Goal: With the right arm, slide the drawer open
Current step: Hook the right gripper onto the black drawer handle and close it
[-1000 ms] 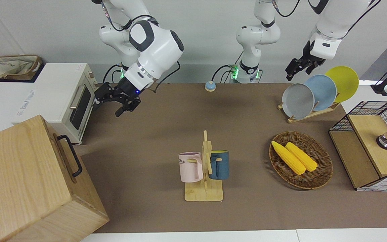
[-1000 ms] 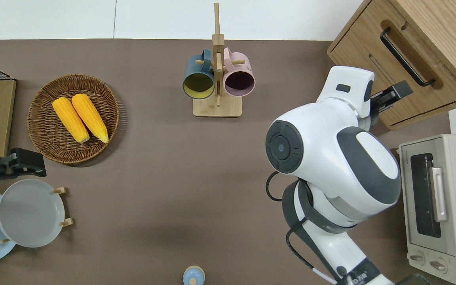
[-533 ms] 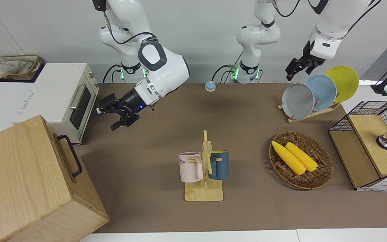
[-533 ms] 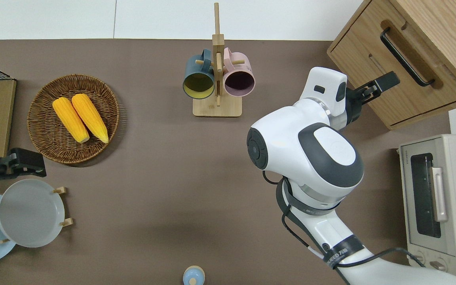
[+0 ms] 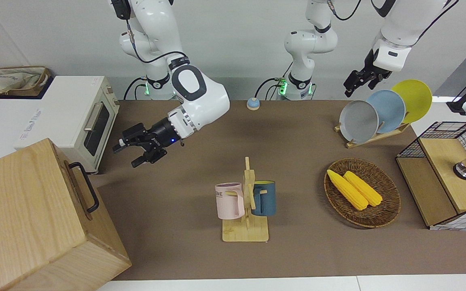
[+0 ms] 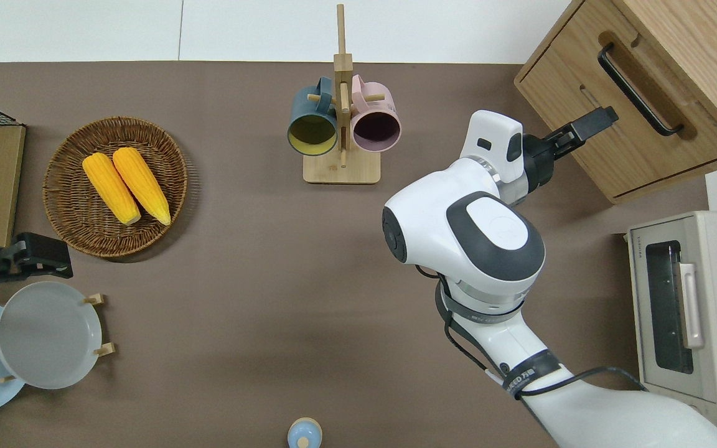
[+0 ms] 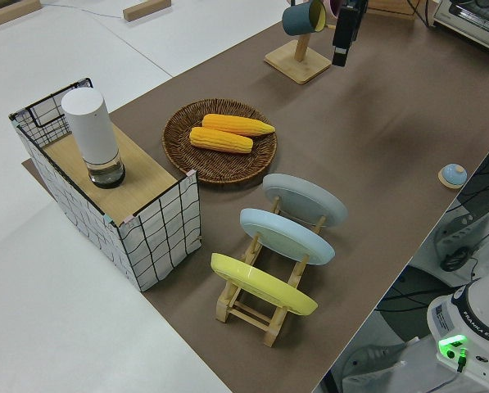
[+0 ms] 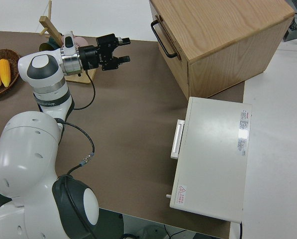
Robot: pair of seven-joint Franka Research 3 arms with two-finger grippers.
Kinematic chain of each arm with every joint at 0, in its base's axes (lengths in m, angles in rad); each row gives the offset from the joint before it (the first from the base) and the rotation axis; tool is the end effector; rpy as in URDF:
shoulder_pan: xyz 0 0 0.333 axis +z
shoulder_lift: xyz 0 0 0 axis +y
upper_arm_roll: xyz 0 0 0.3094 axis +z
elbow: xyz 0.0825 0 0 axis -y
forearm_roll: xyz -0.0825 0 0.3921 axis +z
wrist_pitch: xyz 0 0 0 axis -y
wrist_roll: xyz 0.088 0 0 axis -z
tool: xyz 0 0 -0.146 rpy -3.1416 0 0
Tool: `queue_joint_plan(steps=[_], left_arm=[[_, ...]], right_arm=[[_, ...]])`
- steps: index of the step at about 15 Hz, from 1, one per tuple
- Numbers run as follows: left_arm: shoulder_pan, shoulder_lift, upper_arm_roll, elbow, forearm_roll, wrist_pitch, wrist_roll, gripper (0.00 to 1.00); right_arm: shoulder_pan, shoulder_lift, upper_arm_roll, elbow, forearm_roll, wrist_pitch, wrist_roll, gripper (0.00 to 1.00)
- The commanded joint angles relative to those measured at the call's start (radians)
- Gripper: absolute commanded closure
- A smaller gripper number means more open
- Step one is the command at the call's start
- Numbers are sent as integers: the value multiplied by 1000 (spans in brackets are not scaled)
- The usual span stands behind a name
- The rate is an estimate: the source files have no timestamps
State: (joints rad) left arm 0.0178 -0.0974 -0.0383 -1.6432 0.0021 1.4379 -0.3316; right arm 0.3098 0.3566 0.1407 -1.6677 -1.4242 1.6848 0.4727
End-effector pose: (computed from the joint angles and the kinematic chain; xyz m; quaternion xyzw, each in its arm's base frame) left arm 0.5136 -0.0111 0.5866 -0.9864 -0.1550 0.0526 0.0123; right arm 0.6545 0.1564 0.4287 0.7642 0.1732 0.1593 0.6005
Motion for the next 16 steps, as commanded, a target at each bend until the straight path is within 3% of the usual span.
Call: queue_joint_plan(steps=[1, 3, 7, 16], left_arm=[[-4, -8, 6, 0, -5, -2, 9, 7], [-4, -8, 6, 0, -5, -2, 9, 7], [-4, -8, 6, 0, -5, -2, 9, 7], [-4, -8, 6, 0, -5, -2, 9, 7]], right_arm=[[3, 25, -24, -18, -87, 9, 27, 15], [-5, 30, -38, -26, -119, 27, 24, 17], [-9, 33, -101, -72, -208, 122, 11, 19], [-17, 39, -181, -86, -292, 228, -9, 63]])
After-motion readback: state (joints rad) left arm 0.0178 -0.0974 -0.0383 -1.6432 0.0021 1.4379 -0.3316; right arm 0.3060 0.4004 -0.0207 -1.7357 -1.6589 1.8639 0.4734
